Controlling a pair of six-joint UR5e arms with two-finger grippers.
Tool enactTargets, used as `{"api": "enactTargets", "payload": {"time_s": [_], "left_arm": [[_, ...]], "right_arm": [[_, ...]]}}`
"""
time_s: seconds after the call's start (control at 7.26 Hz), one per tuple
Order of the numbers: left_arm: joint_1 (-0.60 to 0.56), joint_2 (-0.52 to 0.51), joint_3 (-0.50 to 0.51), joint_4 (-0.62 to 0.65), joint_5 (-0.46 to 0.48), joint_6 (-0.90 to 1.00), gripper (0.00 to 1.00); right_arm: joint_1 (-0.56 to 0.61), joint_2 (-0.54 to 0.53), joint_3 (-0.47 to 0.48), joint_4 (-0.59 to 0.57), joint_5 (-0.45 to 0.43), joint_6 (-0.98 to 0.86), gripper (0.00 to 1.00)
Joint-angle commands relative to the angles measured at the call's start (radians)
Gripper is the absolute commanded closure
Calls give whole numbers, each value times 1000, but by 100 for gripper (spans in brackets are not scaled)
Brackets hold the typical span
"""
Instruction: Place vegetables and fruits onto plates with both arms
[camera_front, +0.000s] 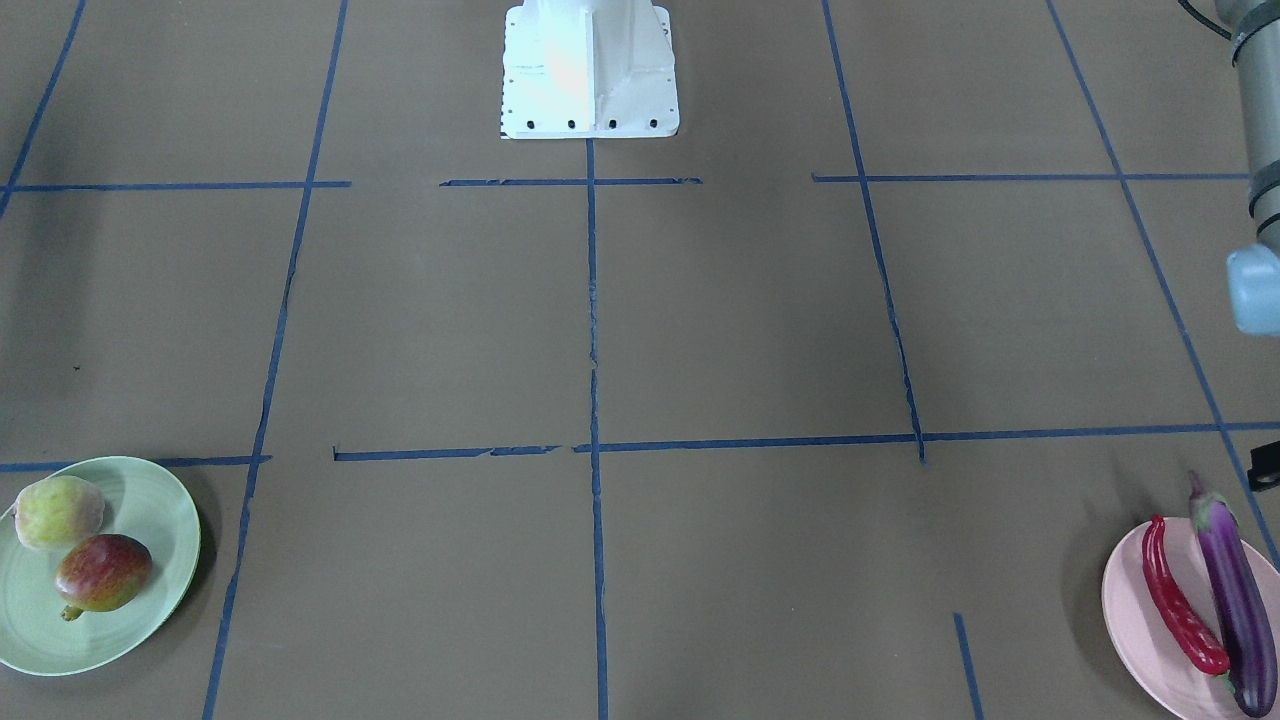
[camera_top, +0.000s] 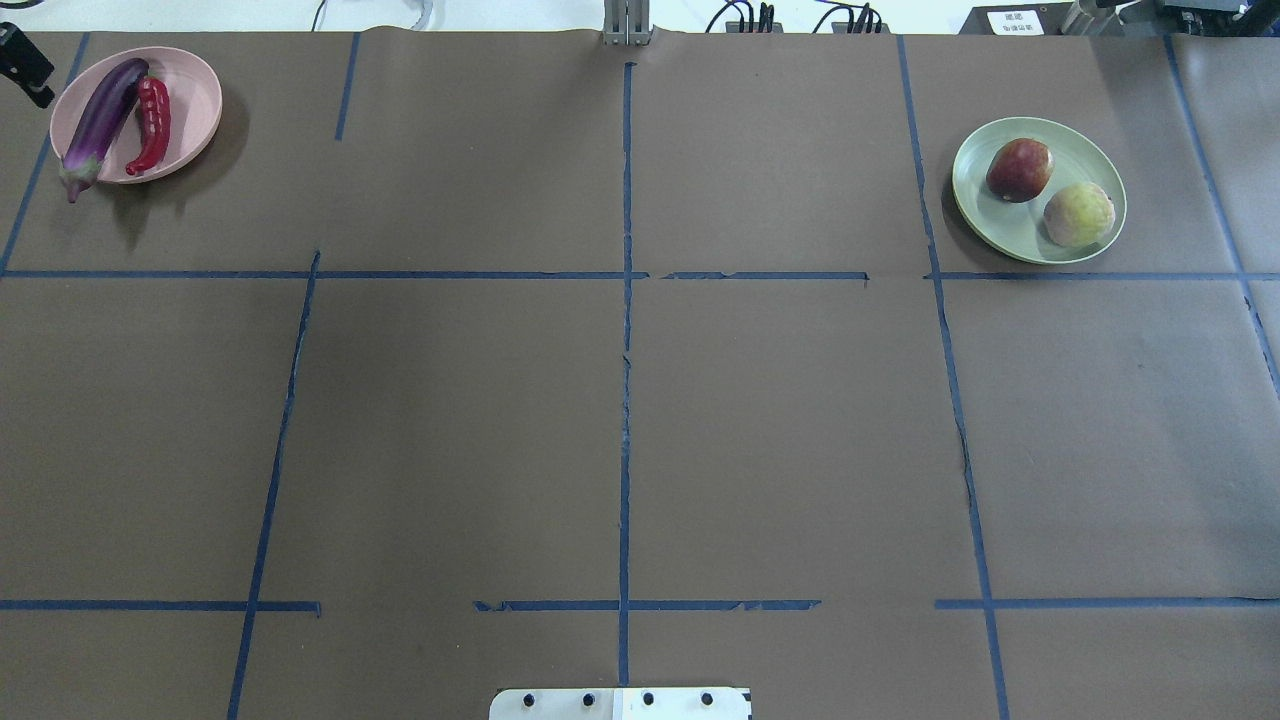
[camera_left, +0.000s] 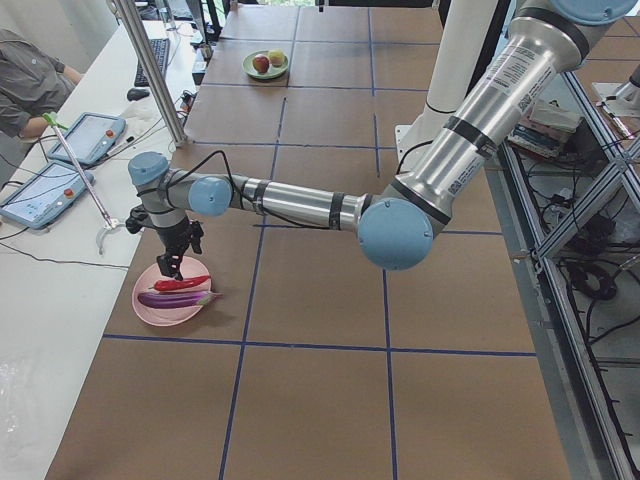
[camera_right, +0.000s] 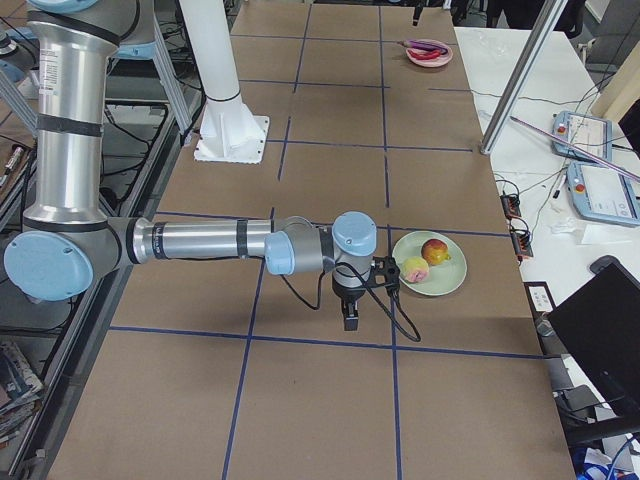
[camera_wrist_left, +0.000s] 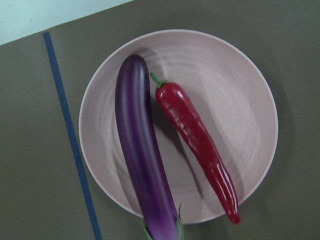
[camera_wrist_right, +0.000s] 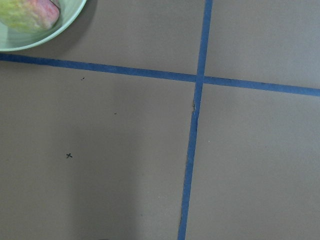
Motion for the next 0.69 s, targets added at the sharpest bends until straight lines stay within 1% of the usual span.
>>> {"api": "enactTargets", "payload": {"time_s": [0.0,0.14,0.28,0.41,0.55], "left_arm": [[-50,202,-331,190,-11,26,0],[-101,286,-374,191,-69,73,0],[-162,359,-383,191,-123,190,0],[-203,444,-390,179,-131,252,0],[-215,507,-405,171,-131,267,0]], "right_arm": [[0,-1,0,0,0,-2,0],[0,1,0,0,2,-2,0],[0,4,1,-3,9,-2,0],[38,11,3,-30,52,-2,0],[64,7,25,-66,74,-8,0]]}}
